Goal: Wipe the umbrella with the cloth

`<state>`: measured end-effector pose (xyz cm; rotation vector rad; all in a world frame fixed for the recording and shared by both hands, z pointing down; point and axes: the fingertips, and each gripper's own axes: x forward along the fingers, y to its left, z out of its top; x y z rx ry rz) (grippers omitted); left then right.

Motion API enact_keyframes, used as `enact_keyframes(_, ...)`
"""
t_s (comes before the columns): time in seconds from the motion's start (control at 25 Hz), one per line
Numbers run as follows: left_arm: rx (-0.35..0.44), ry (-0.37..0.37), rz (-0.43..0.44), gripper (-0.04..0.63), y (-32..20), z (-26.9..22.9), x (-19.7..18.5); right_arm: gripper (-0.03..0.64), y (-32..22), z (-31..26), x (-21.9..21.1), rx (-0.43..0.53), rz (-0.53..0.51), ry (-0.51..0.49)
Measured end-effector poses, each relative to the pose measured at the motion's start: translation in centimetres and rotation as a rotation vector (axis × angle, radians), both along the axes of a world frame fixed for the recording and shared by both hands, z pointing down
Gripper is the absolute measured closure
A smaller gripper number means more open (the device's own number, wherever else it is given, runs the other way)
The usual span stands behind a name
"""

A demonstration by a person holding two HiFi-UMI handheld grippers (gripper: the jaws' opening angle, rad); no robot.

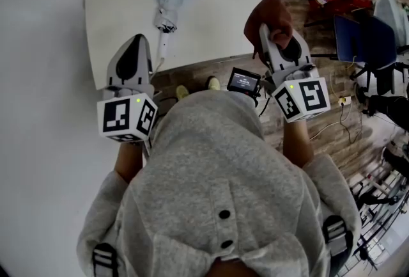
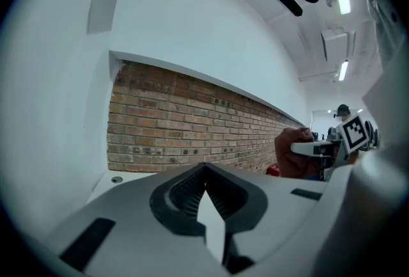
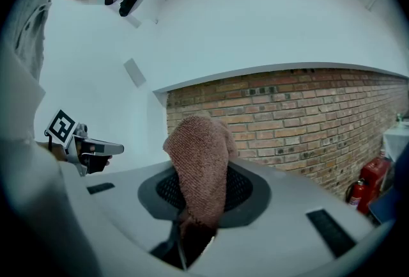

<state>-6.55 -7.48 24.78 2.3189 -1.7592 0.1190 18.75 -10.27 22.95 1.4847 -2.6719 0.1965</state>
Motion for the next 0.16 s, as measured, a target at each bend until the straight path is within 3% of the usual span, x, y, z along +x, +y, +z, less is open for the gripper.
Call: enact_keyframes(0.16,0.002,0.005,0.002,0.580,-0.54,0.27,0.18,0.517,-0.55,0.46,-0.18,-0.001,-0.009,0.006)
